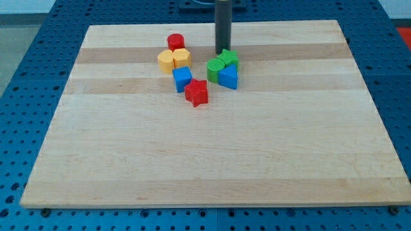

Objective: Slide the green star towards the top center

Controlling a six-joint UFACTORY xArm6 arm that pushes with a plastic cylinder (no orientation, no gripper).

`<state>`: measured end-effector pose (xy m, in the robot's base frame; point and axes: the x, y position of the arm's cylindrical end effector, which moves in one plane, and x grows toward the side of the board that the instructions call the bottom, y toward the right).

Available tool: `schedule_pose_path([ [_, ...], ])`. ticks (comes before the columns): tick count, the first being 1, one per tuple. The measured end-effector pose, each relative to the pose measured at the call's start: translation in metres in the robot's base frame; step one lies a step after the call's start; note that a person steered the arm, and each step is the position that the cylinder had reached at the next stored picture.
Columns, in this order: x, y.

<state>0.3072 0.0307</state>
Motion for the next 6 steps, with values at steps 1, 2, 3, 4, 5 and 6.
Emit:
schedule_pose_path([
  [1, 0.031, 0.03],
  [2, 0.027, 0.023],
  [3, 0.007, -0.01],
  [4, 0.016, -0.023],
  [5, 0.037, -0.023],
  [6, 0.058, -0.02],
])
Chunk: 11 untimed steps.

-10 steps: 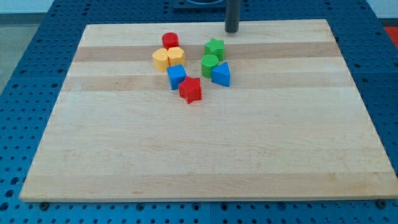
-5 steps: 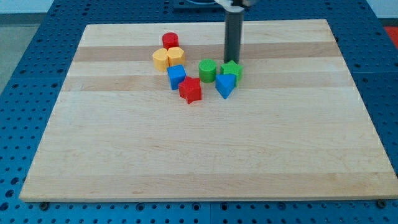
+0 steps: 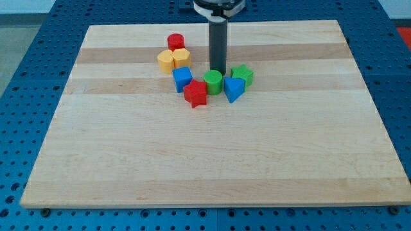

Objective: Slide the green star towards the top center

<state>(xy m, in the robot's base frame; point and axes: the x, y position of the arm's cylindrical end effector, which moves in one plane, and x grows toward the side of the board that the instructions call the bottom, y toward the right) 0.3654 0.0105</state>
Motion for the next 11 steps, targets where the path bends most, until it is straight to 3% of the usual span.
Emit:
schedule_pose_path([
  [3, 0.03, 0.063],
  [8, 0.039, 0.04],
  [10, 0.039, 0.128],
  [11, 0.038, 0.128],
])
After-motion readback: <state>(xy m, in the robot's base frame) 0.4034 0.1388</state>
